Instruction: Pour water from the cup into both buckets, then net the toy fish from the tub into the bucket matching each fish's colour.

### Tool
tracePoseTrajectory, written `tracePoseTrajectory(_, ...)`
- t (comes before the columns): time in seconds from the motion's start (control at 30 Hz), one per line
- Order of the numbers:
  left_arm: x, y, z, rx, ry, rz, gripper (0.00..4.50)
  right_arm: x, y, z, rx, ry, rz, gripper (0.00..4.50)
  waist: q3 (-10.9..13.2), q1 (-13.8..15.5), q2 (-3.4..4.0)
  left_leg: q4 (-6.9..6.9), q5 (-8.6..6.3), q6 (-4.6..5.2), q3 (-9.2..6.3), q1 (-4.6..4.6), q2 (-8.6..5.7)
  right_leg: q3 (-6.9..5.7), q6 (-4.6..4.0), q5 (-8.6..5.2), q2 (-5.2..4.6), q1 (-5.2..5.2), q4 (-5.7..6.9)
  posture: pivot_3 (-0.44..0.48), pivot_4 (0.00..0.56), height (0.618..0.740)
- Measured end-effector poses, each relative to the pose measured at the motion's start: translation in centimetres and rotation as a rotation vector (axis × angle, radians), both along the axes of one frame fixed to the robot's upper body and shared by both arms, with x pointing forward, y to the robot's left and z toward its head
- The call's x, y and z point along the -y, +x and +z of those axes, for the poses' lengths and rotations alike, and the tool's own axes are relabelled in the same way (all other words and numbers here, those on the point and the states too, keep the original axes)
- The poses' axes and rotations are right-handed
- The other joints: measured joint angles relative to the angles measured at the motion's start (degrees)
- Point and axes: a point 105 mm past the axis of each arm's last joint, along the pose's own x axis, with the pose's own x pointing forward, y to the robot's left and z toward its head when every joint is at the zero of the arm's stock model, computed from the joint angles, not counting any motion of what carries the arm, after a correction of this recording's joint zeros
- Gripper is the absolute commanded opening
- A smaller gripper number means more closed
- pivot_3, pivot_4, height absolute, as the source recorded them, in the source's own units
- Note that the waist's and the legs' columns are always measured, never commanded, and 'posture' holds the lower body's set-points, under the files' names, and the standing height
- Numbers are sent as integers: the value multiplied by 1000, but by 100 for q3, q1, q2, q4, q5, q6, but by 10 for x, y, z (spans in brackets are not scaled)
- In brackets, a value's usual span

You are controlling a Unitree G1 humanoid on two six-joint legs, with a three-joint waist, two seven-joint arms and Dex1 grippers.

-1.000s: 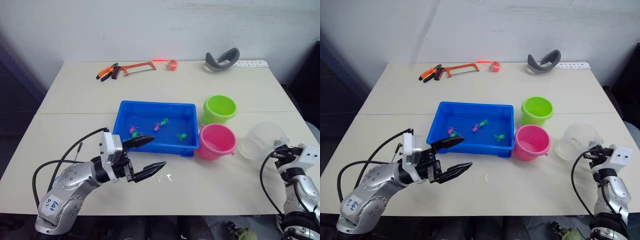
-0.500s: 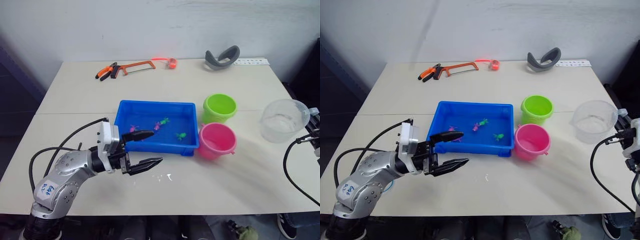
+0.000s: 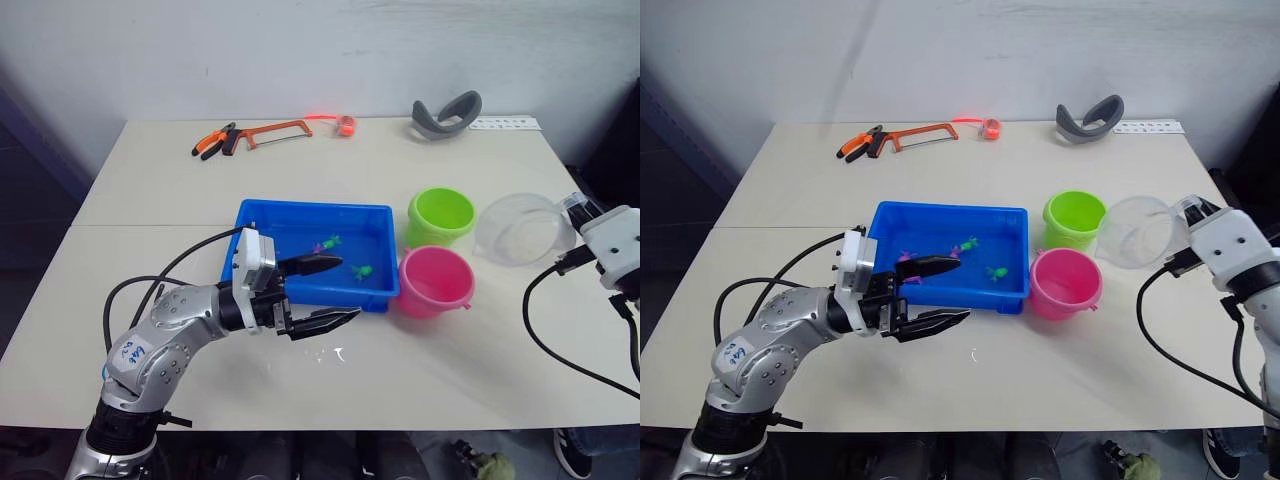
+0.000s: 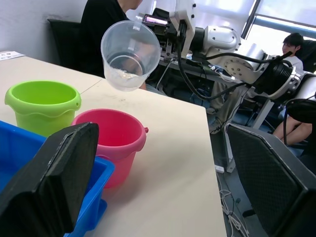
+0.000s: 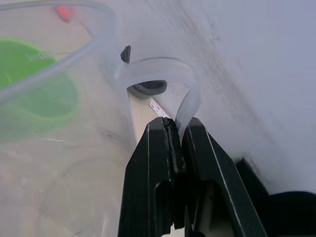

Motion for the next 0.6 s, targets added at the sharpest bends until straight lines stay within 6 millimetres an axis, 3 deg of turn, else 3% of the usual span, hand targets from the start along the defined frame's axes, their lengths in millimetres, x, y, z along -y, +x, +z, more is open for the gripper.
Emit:
tracePoseTrajectory(0.3,3,4,-11,-20,18,12,4500,-19,-4,-6,61,-223,30,25,6,2,-10,0,8,-6,-1,2,0,0,1,0,4,1,3,0,150,740)
tracePoseTrajectory(0.6,3,4,-9,-1,22,8,4500,-10,-1,-9,90,-263,-17,25,12,-1,-19,0,10,-7,-2,2,1,0,1,0,5,1,3,0,150,740)
